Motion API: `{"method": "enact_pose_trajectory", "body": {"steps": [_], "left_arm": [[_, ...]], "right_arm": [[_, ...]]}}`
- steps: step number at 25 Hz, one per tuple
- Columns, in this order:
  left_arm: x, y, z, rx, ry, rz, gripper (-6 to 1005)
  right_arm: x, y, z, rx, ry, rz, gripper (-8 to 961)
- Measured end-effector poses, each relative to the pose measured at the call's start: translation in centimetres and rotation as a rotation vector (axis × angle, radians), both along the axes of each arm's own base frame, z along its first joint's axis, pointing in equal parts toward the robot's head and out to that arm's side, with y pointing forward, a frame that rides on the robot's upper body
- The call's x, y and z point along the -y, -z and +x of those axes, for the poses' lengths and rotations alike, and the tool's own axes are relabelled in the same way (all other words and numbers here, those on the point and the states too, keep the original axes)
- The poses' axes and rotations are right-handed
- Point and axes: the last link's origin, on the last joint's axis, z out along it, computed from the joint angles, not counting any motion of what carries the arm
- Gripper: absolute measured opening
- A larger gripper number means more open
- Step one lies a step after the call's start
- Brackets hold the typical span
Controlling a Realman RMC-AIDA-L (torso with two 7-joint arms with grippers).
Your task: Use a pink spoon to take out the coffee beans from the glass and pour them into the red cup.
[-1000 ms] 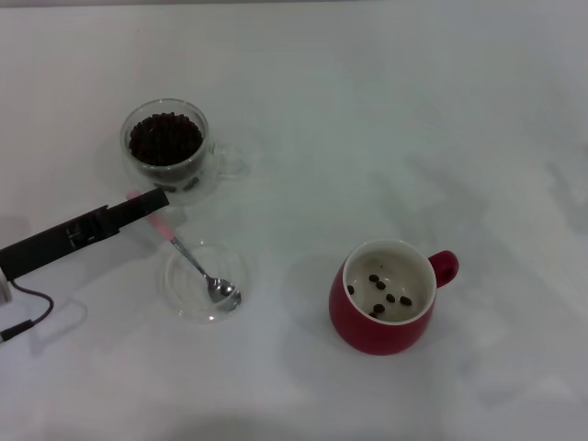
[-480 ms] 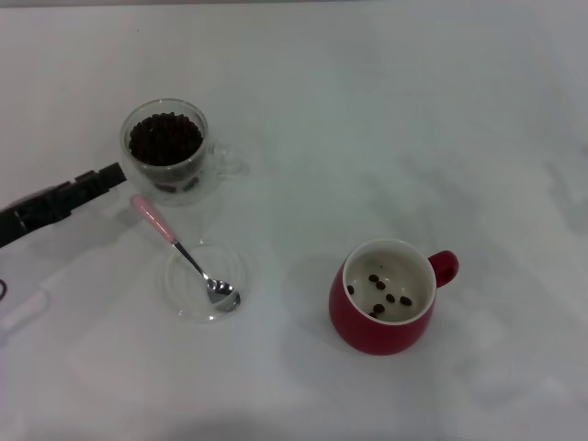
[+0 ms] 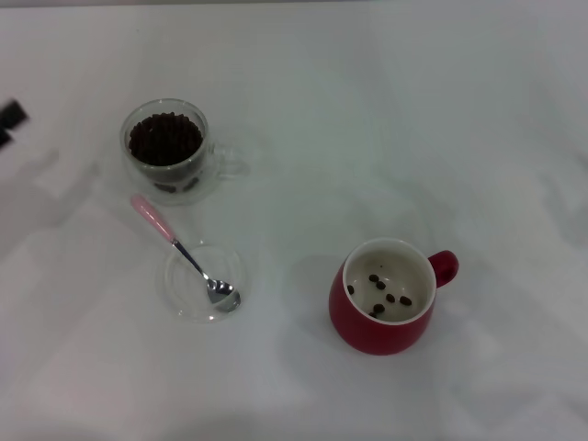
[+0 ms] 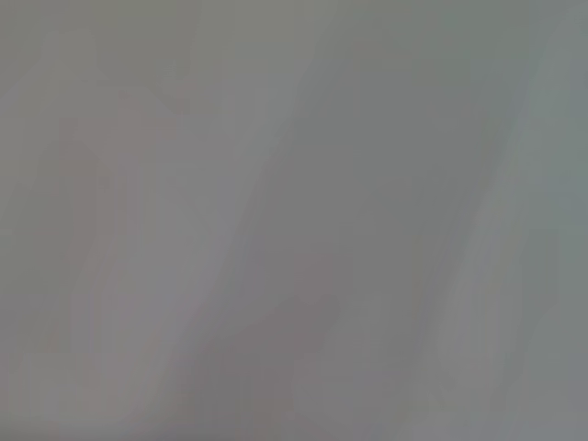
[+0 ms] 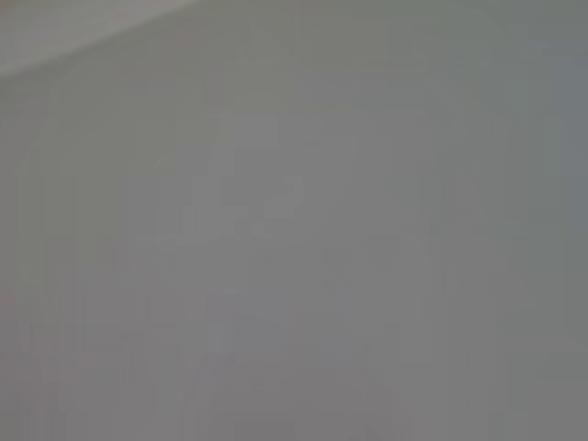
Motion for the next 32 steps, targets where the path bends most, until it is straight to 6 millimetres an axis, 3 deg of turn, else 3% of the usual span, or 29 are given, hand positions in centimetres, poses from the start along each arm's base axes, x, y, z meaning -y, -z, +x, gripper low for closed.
{"method": "enact_pose_trajectory", "body": {"steps": [5,11,25,32], "left_arm": [[0.1,-2.4,-1.0,-0.074,0.004,0.200,692],[-0.7,-3.1,-1.3,-0.190,0.019,0.334,689],[-2.5,-3.5,-1.6,-0.245,-0.030,0.557,686],[-2.3,-2.2,-1.8,-0.267,-0.061,0.640,684]], "right_arm": [[-0.1,0.4,-0.5,-0.026,-0.034,-0.040,576],[-0.2,0.5,-0.6,-0.070,-0.048,-0.084,575],[-3.0,0.4,-1.4,-0.028,-0.055,-0.051,575],[-4.5,1.0,-0.6,0.024,0.033,-0.072,576]]}}
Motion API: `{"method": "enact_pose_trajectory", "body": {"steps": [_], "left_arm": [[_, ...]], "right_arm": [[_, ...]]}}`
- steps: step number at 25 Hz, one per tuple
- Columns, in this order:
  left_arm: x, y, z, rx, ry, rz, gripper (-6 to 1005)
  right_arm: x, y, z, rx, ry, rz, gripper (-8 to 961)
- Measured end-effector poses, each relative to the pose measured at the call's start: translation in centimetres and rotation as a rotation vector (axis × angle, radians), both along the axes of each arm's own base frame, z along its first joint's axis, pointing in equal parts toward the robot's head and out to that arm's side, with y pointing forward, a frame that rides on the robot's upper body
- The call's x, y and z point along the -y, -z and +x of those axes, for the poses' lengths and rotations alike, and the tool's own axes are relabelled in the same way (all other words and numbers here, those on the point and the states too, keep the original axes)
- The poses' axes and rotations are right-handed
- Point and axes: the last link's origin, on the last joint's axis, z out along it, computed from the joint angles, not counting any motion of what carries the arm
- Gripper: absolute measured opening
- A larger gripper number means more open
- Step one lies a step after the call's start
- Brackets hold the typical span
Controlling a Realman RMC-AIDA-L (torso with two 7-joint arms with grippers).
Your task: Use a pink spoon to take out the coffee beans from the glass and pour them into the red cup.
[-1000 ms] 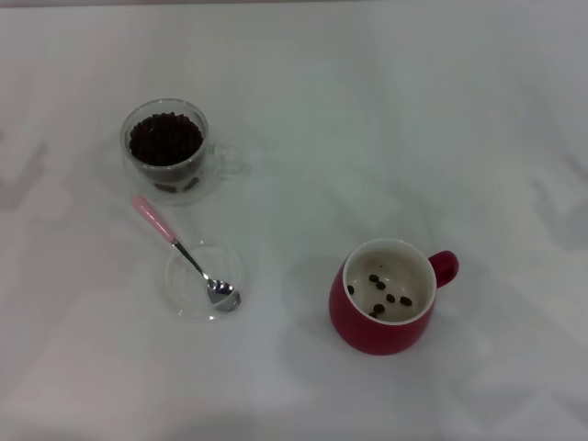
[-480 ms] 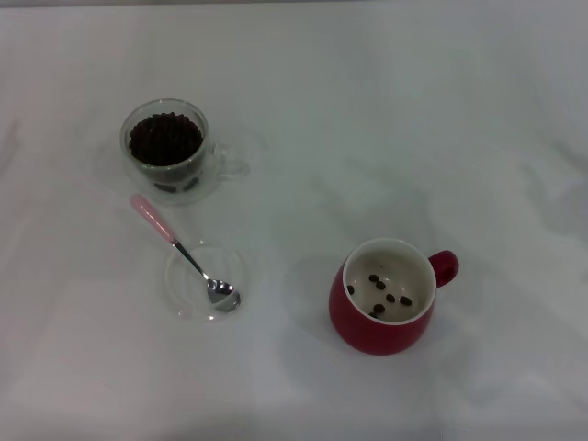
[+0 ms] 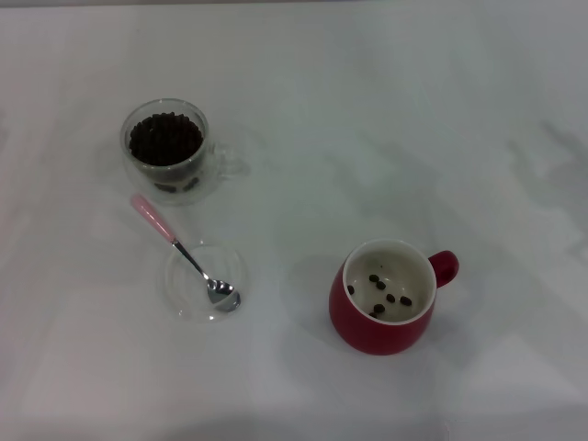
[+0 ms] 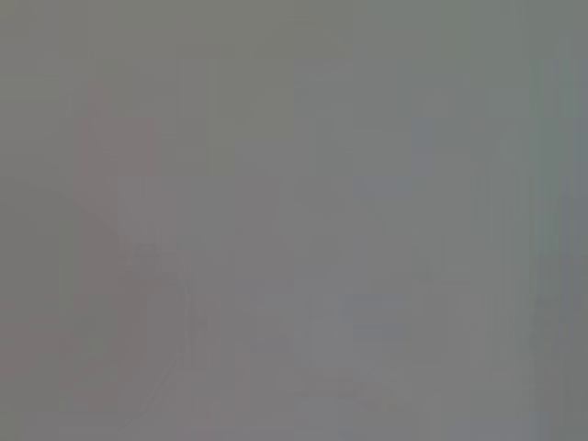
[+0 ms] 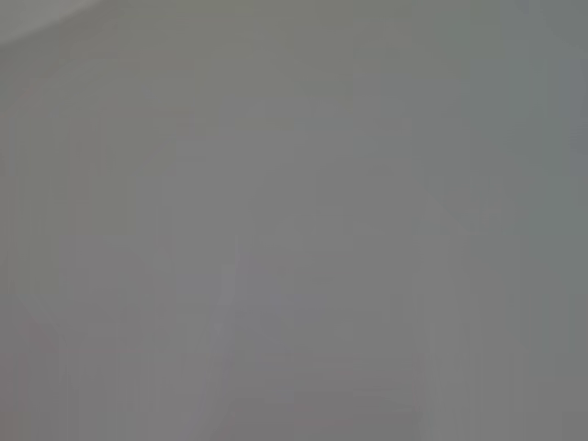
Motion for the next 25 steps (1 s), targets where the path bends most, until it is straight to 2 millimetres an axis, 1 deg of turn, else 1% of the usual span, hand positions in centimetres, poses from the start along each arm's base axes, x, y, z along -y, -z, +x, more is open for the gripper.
{"method": "enact_pose_trajectory", "body": {"steps": [3,10,20,25], "left_arm": [[0.3,0.8,-0.3,0.005,-0.022,0.009,685],[1.0,1.6,-0.8,0.002,-0.055,0.017,685],[1.2,1.5,-1.0,-0.002,-0.062,0.035,686],[1.0,1.3,-0.6,-0.005,-0.041,0.055,686]], "right_arm": [[-0.2,0.1,0.3,0.016,0.024,-0.003,574],[0.0,0.1,0.4,0.023,0.030,-0.001,572],[0.2,0.1,0.2,0.022,0.006,-0.002,572],[0.5,0.0,0.1,0.015,-0.005,0.005,572]]}}
